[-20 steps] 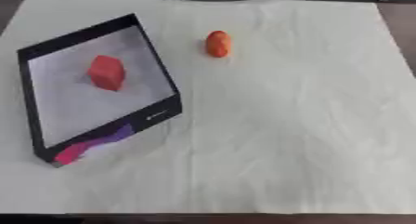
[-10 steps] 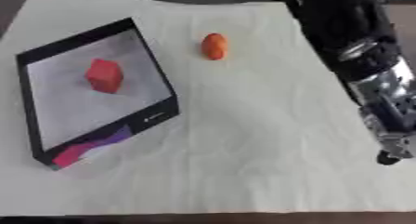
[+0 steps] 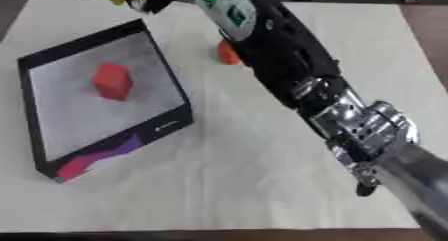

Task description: Pick up objects on the table and place them in the box.

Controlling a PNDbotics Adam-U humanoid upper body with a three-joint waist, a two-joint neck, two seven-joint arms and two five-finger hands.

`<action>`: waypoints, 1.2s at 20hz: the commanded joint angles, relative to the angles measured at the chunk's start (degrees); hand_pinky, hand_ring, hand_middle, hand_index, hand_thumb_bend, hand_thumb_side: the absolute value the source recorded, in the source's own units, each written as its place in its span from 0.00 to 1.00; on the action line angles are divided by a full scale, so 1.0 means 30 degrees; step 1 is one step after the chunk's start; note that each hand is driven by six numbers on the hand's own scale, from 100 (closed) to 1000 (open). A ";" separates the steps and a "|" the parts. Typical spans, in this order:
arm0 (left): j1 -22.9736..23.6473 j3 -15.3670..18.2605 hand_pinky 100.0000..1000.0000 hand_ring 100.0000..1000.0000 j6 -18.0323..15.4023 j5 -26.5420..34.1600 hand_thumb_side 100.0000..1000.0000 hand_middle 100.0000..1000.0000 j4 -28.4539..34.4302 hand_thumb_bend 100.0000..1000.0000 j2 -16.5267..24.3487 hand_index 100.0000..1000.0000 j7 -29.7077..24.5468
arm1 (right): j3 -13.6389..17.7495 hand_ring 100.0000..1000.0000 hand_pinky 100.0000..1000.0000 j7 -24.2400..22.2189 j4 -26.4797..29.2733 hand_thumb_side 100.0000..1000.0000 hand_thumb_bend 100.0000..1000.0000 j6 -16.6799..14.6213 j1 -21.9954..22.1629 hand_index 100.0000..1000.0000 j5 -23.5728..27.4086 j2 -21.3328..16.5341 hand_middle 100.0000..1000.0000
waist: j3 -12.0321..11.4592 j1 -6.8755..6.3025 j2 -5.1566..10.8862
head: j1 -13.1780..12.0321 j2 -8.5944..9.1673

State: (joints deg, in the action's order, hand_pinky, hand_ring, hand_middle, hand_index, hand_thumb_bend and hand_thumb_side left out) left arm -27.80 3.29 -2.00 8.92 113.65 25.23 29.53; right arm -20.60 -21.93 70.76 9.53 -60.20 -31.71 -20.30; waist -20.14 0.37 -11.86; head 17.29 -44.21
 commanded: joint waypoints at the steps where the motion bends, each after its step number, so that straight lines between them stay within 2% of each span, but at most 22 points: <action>1: -0.0278 0.0049 0.69 0.63 0.0034 -0.0030 0.40 0.75 0.0315 0.36 0.0382 0.80 -0.0040 | -0.0248 0.53 0.74 -0.0113 -0.0005 0.00 0.11 -0.0363 0.0005 0.57 -0.0768 0.0333 0.39 | -0.0056 0.0034 0.0314 | 0.0026 0.0030; 7: -0.0242 0.0063 0.69 0.62 0.0111 0.0038 0.41 0.75 0.0315 0.36 0.0303 0.80 -0.0036 | -0.0841 0.53 0.74 -0.0485 -0.0615 0.00 0.13 -0.0777 0.0829 0.57 -0.1860 0.1250 0.39 | -0.0131 0.0113 0.0231 | 0.0053 0.0030; 17: -0.0314 0.0064 0.69 0.62 0.0225 0.0078 0.41 0.74 0.0315 0.37 0.0184 0.80 -0.0083 | -0.1416 0.54 0.74 -0.0567 -0.1134 0.00 0.17 -0.1763 0.1220 0.58 -0.2995 0.2085 0.40 | -0.0422 0.0293 0.0104 | 0.0211 0.0030; 19: -0.0321 0.0074 0.69 0.62 0.0232 0.0076 0.41 0.74 0.0315 0.37 0.0168 0.80 -0.0069 | -0.1571 0.58 0.75 -0.0924 -0.0976 0.00 0.25 -0.2047 0.1304 0.64 -0.3088 0.2097 0.45 | -0.0441 0.0328 0.0104 | 0.0181 0.0030; 21: -0.0321 0.0082 0.69 0.62 0.0239 0.0072 0.41 0.74 0.0315 0.37 0.0166 0.80 -0.0055 | -0.1664 0.65 0.78 -0.1410 -0.0748 0.00 0.33 -0.2342 0.1361 0.71 -0.3181 0.2066 0.54 | -0.0453 0.0343 0.0100 | 0.0142 0.0030; 22: -0.0321 0.0087 0.69 0.62 0.0242 0.0067 0.41 0.74 0.0315 0.37 0.0168 0.80 -0.0050 | -0.1697 0.73 0.82 -0.1715 -0.0616 0.04 0.35 -0.2520 0.1382 0.78 -0.3216 0.2036 0.65 | -0.0457 0.0346 0.0097 | 0.0131 0.0030; 24: -0.0310 0.0104 0.69 0.62 0.0250 0.0062 0.41 0.74 0.0315 0.37 0.0168 0.80 -0.0029 | -0.1646 0.79 0.85 -0.2264 -0.0278 0.14 0.38 -0.2855 0.1391 0.83 -0.3141 0.1961 0.73 | -0.0447 0.0344 0.0093 | 0.0091 0.0030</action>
State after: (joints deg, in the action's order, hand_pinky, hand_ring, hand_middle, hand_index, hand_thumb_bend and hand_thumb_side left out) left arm -27.81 3.30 -1.41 9.03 113.65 24.68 29.37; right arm -25.80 -27.76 68.27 1.57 -54.96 -40.99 -13.84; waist -21.33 1.08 -11.93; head 17.72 -44.21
